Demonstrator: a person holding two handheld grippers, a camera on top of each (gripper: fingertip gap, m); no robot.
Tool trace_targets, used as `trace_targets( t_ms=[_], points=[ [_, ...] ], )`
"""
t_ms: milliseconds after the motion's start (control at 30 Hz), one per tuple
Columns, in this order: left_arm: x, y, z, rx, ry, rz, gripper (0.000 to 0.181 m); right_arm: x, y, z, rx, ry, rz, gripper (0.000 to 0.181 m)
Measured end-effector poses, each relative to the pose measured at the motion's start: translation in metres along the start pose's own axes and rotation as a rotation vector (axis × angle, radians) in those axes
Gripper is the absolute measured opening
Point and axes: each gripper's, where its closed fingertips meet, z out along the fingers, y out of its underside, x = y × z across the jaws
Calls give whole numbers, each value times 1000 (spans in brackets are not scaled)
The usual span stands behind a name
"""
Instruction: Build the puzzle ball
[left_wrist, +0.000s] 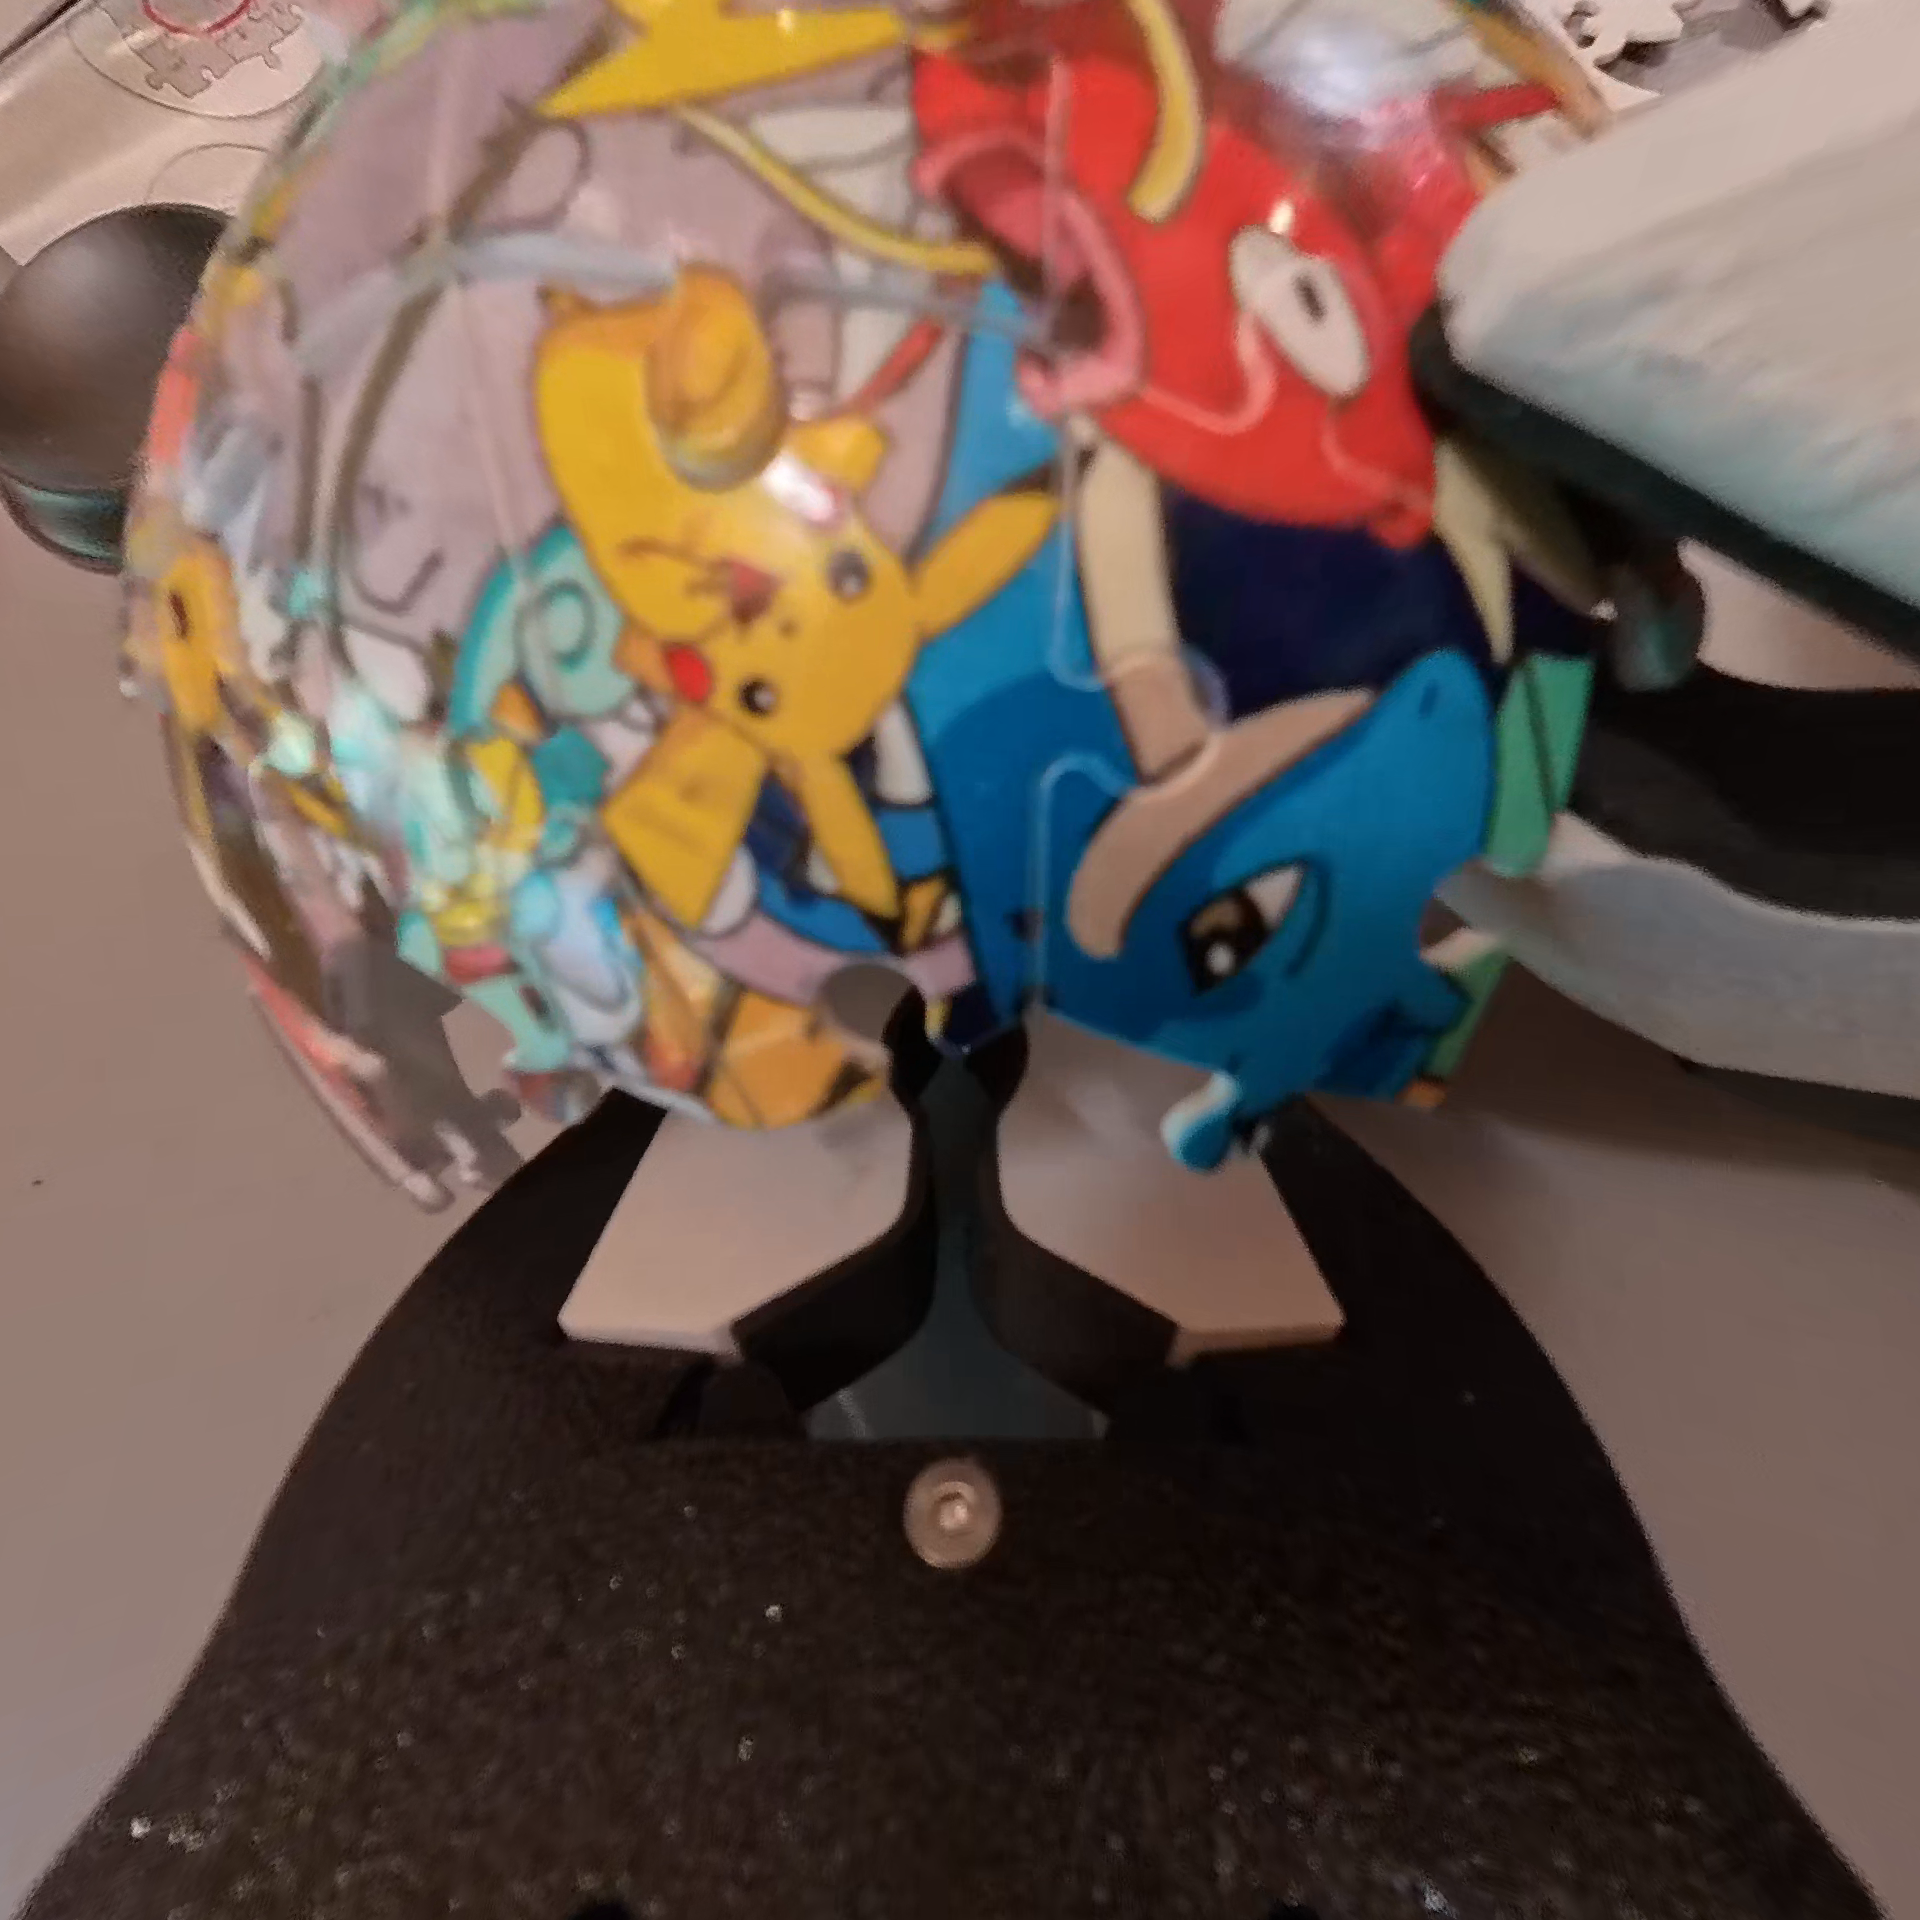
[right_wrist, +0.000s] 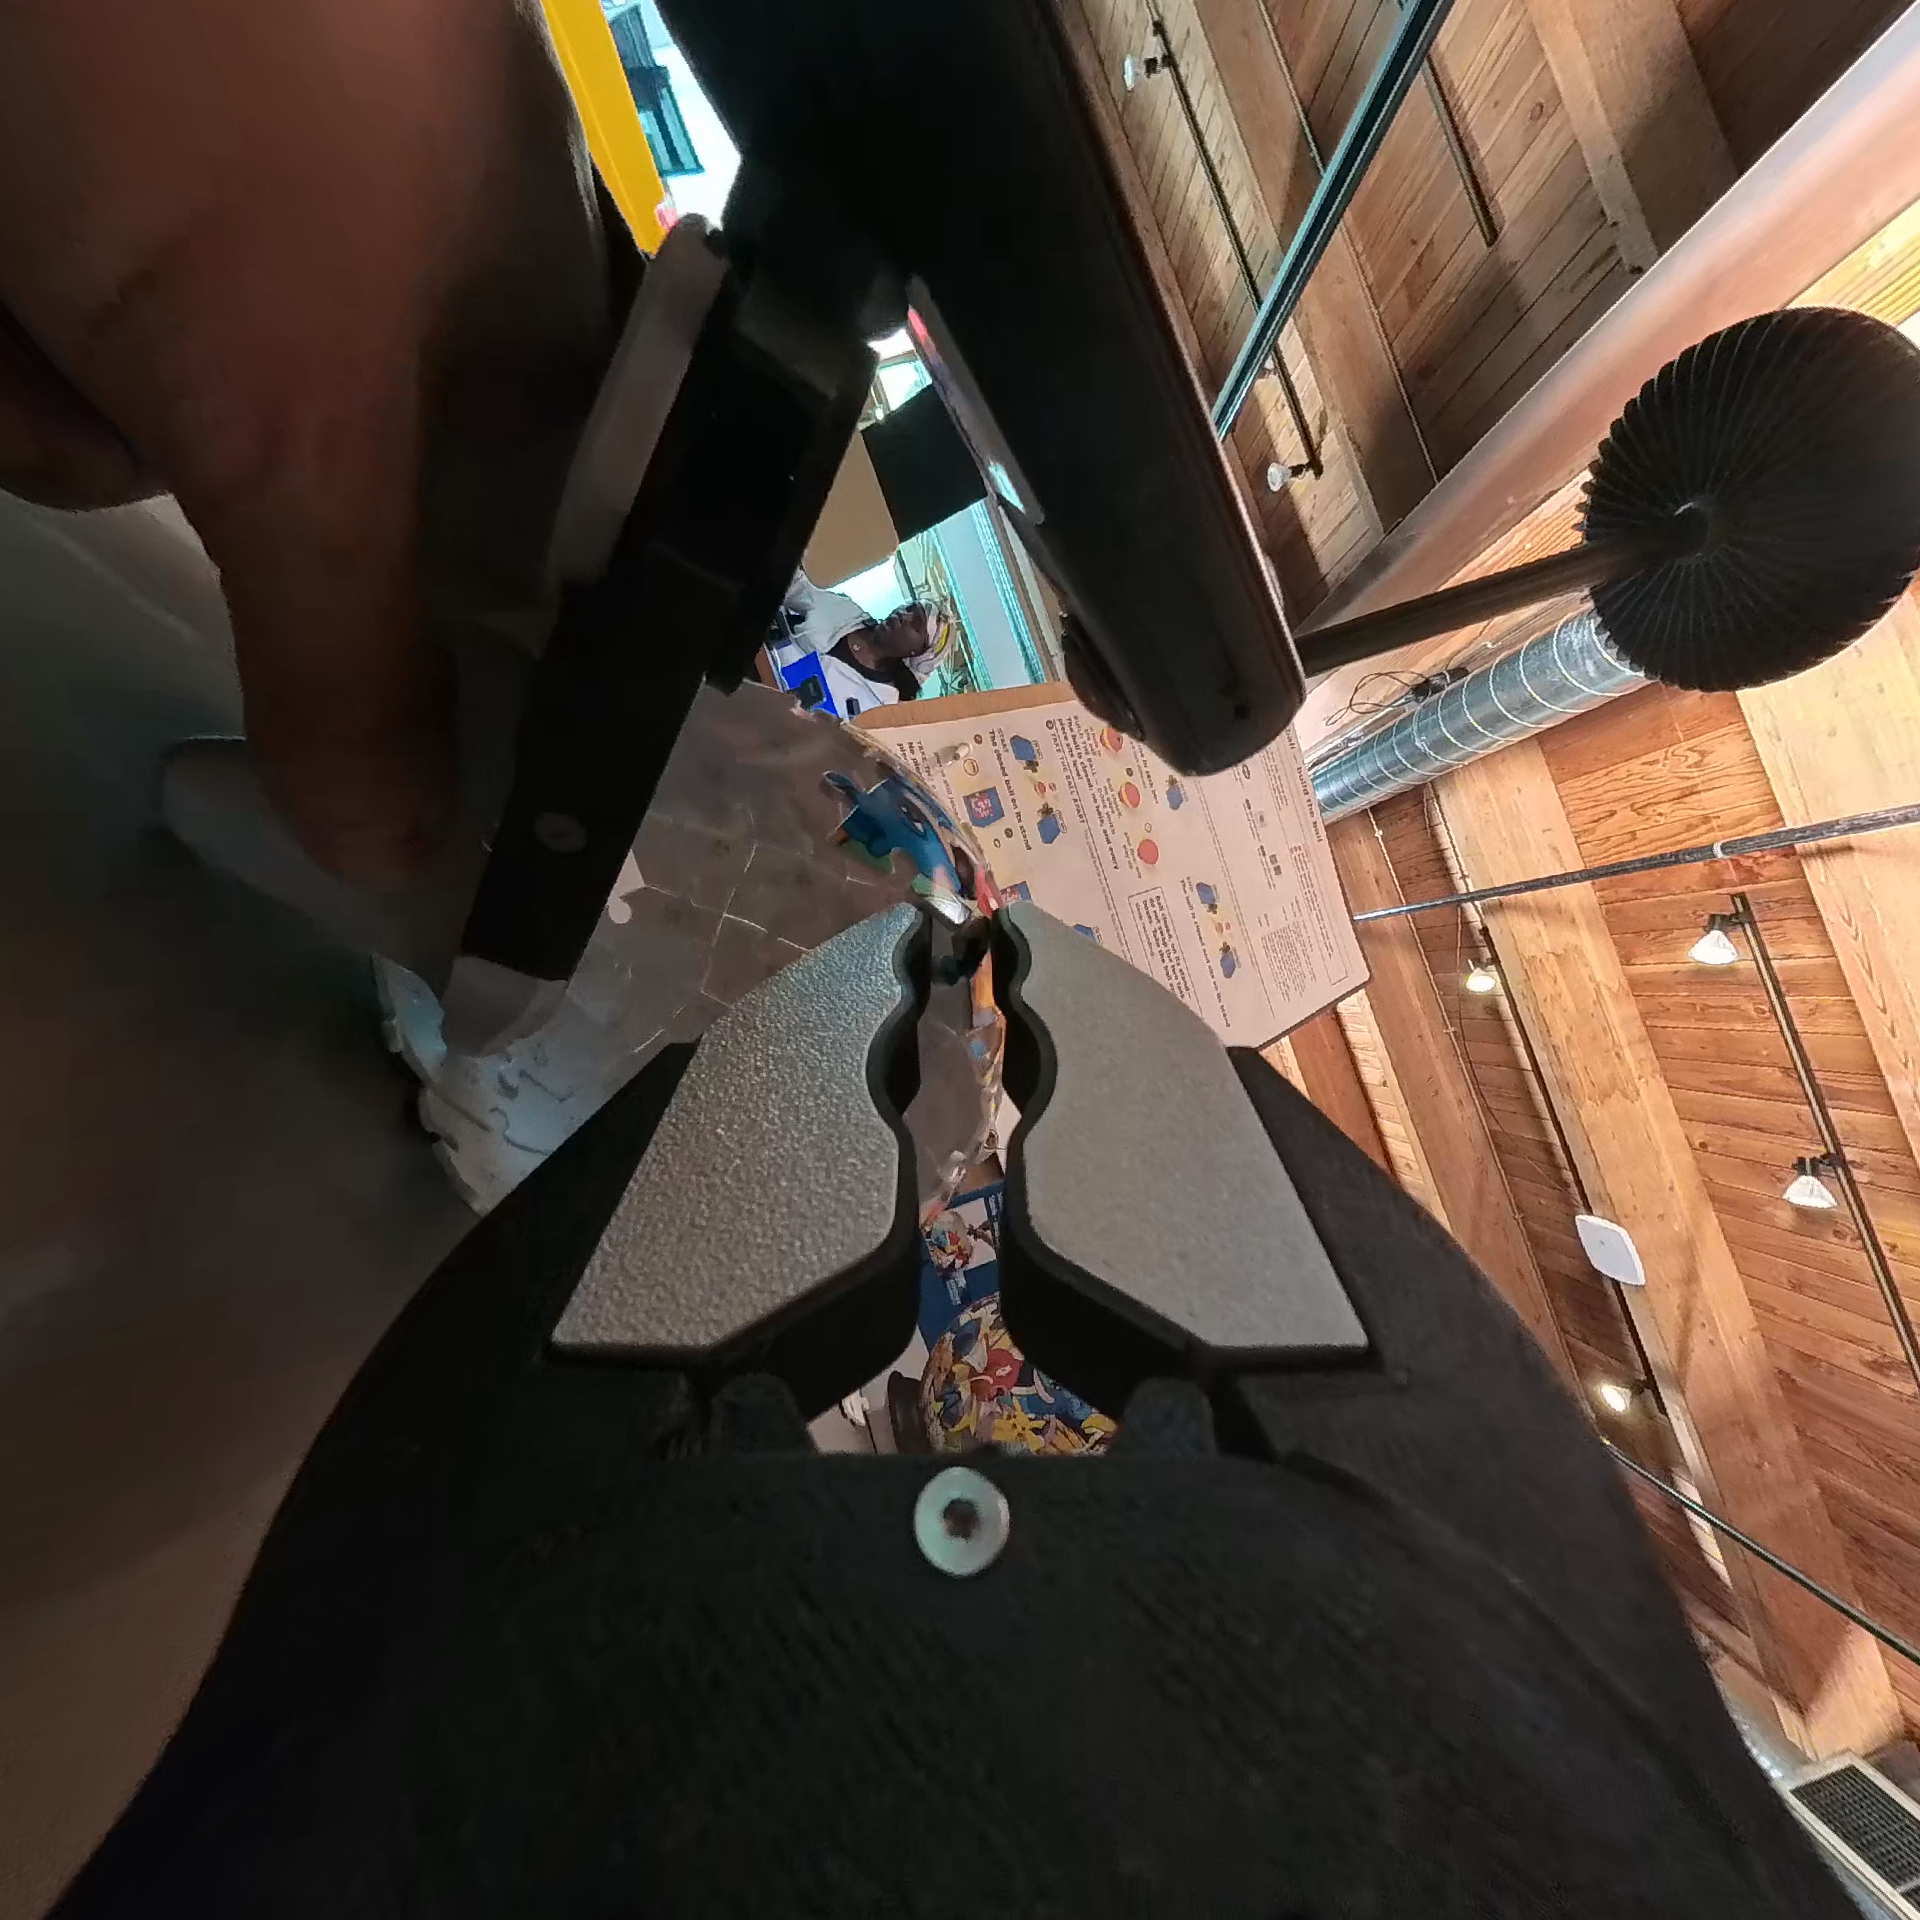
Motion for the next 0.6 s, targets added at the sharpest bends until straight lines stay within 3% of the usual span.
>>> trace_targets(
  t_ms=[300,600],
  points=[
    [-7,-8,-13,119,-21,19,0,0,2,0,-7,0,3,10],
    [-6,0,-12,73,4,16,0,0,2,1,-3,-3,14,11]
  ],
)
